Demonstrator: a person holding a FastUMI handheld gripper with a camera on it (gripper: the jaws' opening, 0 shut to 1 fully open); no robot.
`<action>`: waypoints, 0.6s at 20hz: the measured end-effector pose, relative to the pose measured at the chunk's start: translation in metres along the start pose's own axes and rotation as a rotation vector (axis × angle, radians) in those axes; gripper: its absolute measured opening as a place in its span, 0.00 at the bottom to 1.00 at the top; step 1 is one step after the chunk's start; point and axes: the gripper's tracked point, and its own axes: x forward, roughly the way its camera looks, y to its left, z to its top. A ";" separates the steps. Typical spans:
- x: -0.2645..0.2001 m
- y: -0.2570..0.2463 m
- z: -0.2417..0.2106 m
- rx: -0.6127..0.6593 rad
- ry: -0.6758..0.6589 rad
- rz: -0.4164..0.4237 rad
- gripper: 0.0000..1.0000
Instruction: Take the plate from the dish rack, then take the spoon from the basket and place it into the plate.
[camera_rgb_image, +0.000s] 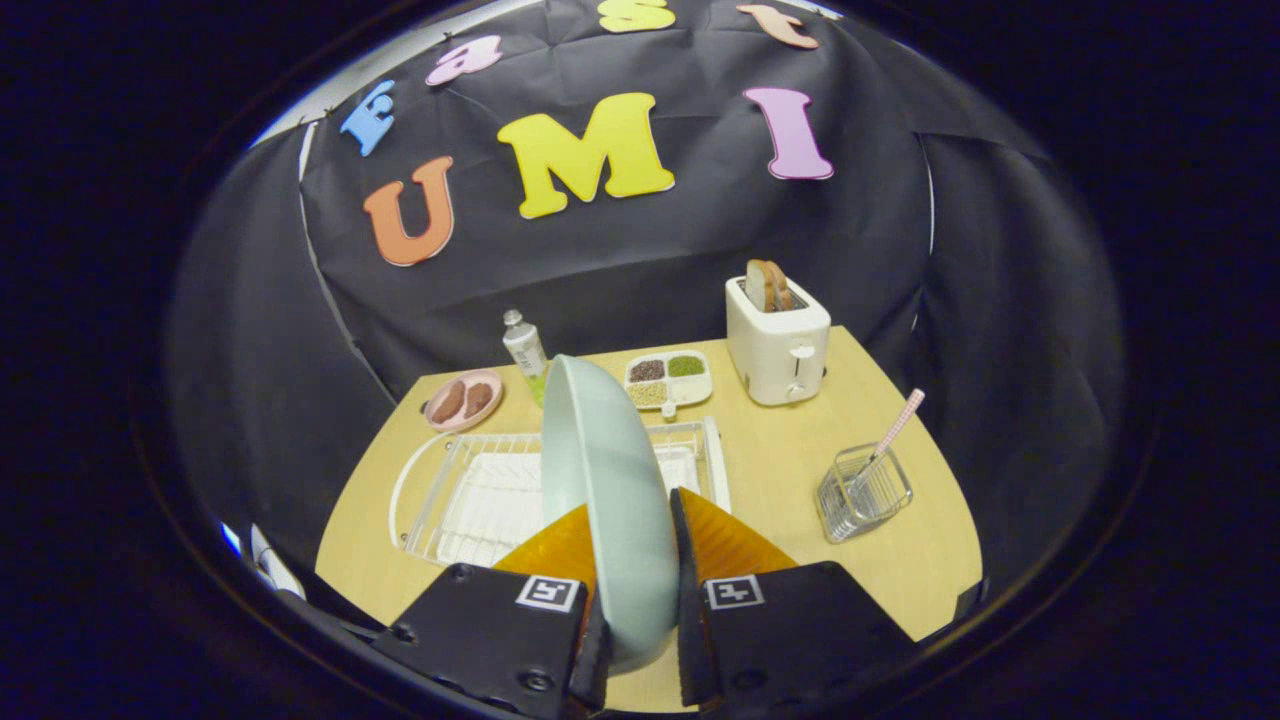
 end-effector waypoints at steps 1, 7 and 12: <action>-0.007 0.003 -0.019 0.011 -0.006 0.042 0.32; -0.012 0.000 -0.131 0.180 0.076 0.189 0.32; 0.018 0.001 -0.201 0.415 0.221 0.259 0.32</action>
